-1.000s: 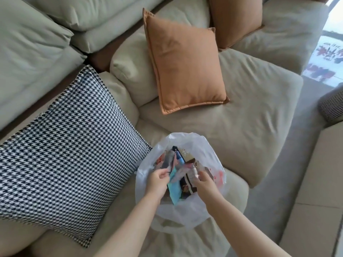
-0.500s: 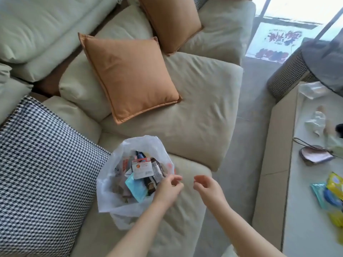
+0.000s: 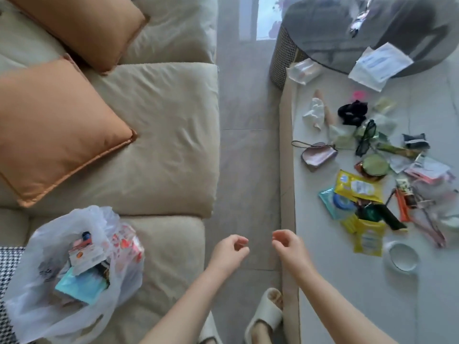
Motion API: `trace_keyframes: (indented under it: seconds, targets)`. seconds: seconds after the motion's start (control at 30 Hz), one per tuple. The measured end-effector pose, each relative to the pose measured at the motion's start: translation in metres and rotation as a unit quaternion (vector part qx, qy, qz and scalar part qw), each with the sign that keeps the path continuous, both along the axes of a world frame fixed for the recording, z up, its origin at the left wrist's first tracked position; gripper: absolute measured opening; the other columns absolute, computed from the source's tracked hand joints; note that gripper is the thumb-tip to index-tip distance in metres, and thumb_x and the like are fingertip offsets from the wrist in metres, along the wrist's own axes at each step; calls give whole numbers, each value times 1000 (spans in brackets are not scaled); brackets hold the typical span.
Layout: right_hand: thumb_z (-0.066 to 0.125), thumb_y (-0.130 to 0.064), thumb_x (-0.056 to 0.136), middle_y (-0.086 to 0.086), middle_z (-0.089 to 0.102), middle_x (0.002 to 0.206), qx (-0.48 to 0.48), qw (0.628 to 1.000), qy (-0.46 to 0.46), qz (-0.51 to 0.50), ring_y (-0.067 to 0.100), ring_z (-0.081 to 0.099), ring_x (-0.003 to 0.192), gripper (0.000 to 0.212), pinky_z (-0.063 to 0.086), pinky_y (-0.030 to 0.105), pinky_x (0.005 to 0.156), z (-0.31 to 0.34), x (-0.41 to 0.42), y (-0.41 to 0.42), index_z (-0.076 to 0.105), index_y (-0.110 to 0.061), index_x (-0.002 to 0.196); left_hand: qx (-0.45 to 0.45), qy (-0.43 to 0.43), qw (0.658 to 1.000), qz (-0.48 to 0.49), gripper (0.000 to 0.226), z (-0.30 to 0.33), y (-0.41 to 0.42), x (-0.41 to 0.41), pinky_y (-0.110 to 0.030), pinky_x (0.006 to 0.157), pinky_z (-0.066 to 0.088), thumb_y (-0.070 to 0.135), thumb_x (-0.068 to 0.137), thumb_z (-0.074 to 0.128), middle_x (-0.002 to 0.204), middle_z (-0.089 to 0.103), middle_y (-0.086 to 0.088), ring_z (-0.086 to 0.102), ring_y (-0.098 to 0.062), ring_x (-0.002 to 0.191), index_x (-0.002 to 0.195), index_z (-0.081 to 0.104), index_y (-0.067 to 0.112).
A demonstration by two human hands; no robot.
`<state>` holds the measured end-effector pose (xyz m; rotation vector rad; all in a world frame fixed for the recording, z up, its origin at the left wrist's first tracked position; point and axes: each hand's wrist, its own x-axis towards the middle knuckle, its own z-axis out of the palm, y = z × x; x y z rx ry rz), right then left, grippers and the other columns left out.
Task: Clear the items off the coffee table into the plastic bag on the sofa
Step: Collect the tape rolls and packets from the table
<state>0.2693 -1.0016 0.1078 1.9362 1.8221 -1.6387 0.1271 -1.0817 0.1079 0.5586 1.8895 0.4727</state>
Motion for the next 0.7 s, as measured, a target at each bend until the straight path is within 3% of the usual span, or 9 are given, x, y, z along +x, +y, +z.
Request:
trace_keyframes:
  seconds: [0.1,0.47,0.7]
  targets:
    - [59,-9,87,7,67,104,-13,999,-10,-36,21,61,102,23,46,31,92,-11,42,24,64,-10,109,-6,8,999,-44,22,-1,32,35,-27,87,48,15,85,60,102,70,-6,65,-19,90,106,66,14]
    - [55,-15,88,1,67,109,-33,986,-84,-140,17,60,102,24,40,20,81,-48,192,68,62,-15,111,-34,37,977,-209,24,-36,117,147,-26,84,47,18,88,54,105,70,-5,64,-19,98,110,64,18]
    - [49,-15,89,4,61,119,-2,971,-189,-146,21,55,111,26,47,33,90,-91,272,92,61,-15,113,-29,70,926,-370,31,-84,180,211,-26,90,46,24,93,46,120,64,2,59,-16,110,120,59,20]
